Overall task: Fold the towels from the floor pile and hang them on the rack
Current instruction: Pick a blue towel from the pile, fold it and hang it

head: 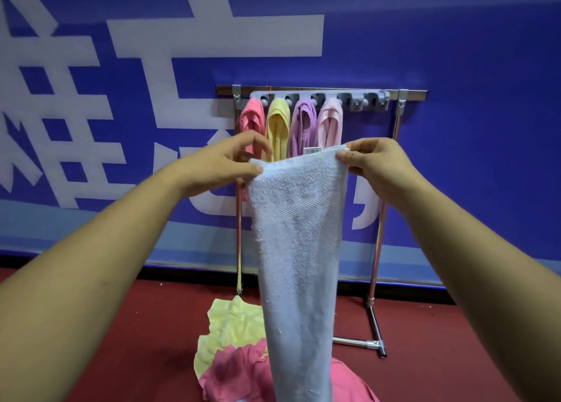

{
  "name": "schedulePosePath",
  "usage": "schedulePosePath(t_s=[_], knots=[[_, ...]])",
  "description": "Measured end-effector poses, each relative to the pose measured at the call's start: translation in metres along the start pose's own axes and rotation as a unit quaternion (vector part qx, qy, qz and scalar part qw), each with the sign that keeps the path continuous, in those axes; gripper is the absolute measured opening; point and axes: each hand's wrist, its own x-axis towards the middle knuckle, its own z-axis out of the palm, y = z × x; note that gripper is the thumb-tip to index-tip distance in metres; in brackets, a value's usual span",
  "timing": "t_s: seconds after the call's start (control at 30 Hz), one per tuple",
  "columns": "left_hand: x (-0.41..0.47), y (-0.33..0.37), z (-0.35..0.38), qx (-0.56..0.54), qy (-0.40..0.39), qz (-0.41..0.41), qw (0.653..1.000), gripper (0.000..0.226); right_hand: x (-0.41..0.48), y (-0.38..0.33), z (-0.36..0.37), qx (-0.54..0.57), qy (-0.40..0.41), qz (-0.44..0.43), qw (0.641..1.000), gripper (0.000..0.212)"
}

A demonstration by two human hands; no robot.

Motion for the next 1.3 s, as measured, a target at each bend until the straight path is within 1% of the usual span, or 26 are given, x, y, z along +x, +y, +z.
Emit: schedulePosePath(t_s=[0.03, 0.1, 0.2, 0.27, 0.3, 0.37, 0.43, 0.57, 0.6, 0.67, 0.73, 0.77, 0.8, 0.83, 0.87, 0.93, 0.97, 1.03, 1.13, 1.3], knots=[[-0.003, 0.004, 0.003, -0.002, -0.043, 0.005, 0.999, 0.019, 0.001, 0.001, 0.000, -0.023, -0.002, 0.000, 1.000, 0.020], [-0.006, 0.011, 0.008, 0.000, -0.094, 0.030, 0.995, 0.019, 0.002, 0.002, 0.001, -0.056, -0.012, 0.006, 0.998, 0.020], [-0.009, 0.022, 0.013, -0.022, -0.123, 0.052, 0.991, 0.020, 0.001, 0.005, 0.004, -0.068, -0.018, 0.021, 0.997, 0.021], [-0.010, 0.027, 0.014, -0.027, -0.121, 0.062, 0.990, 0.025, 0.001, 0.008, 0.003, -0.067, -0.013, 0.030, 0.997, 0.020], [-0.011, 0.028, 0.015, -0.006, -0.111, 0.072, 0.991, 0.029, 0.001, 0.010, 0.003, -0.067, -0.011, 0.036, 0.997, 0.019], [-0.011, 0.032, 0.019, 0.077, -0.067, 0.099, 0.990, 0.032, 0.000, 0.014, 0.002, -0.071, -0.010, 0.050, 0.996, 0.020], [-0.009, 0.036, 0.024, 0.129, -0.035, 0.116, 0.984, 0.029, 0.000, 0.019, 0.001, -0.076, -0.011, 0.063, 0.995, 0.021], [-0.005, 0.035, 0.029, 0.143, -0.017, 0.133, 0.981, 0.019, 0.000, 0.026, 0.002, -0.068, -0.015, 0.085, 0.994, 0.023], [-0.002, 0.033, 0.029, 0.141, -0.011, 0.145, 0.979, 0.015, -0.001, 0.026, 0.003, -0.052, -0.023, 0.093, 0.994, 0.022], [0.001, 0.031, 0.029, 0.112, -0.020, 0.166, 0.980, 0.007, -0.001, 0.026, 0.004, 0.017, -0.055, 0.116, 0.992, 0.018], [0.000, 0.033, 0.029, 0.031, -0.074, 0.174, 0.982, 0.004, -0.002, 0.025, 0.006, 0.084, -0.093, 0.134, 0.983, 0.017], [-0.001, 0.035, 0.030, -0.007, -0.107, 0.165, 0.980, 0.006, -0.003, 0.024, 0.006, 0.094, -0.103, 0.136, 0.981, 0.017], [-0.002, 0.037, 0.030, -0.023, -0.130, 0.149, 0.980, 0.009, -0.004, 0.022, 0.008, 0.090, -0.105, 0.135, 0.981, 0.017], [-0.002, 0.039, 0.031, -0.004, -0.132, 0.131, 0.983, 0.009, -0.006, 0.020, 0.009, 0.080, -0.100, 0.132, 0.983, 0.017], [0.000, 0.039, 0.033, 0.040, -0.113, 0.116, 0.986, 0.009, -0.007, 0.018, 0.011, 0.072, -0.095, 0.128, 0.984, 0.020], [0.005, 0.034, 0.036, 0.118, -0.042, 0.094, 0.988, 0.013, -0.012, 0.013, 0.018, 0.082, -0.094, 0.129, 0.984, 0.022], [0.008, 0.029, 0.038, 0.133, -0.002, 0.087, 0.987, 0.015, -0.015, 0.010, 0.023, 0.098, -0.097, 0.133, 0.981, 0.021], [0.010, 0.021, 0.041, 0.124, 0.063, 0.088, 0.986, 0.014, -0.020, 0.002, 0.032, 0.138, -0.103, 0.139, 0.975, 0.015], [0.012, 0.015, 0.043, 0.098, 0.097, 0.084, 0.987, 0.008, -0.026, -0.005, 0.044, 0.172, -0.099, 0.122, 0.973, 0.017], [0.014, 0.011, 0.040, 0.105, 0.122, 0.091, 0.983, 0.006, -0.032, -0.007, 0.055, 0.189, -0.093, 0.059, 0.976, 0.019]])
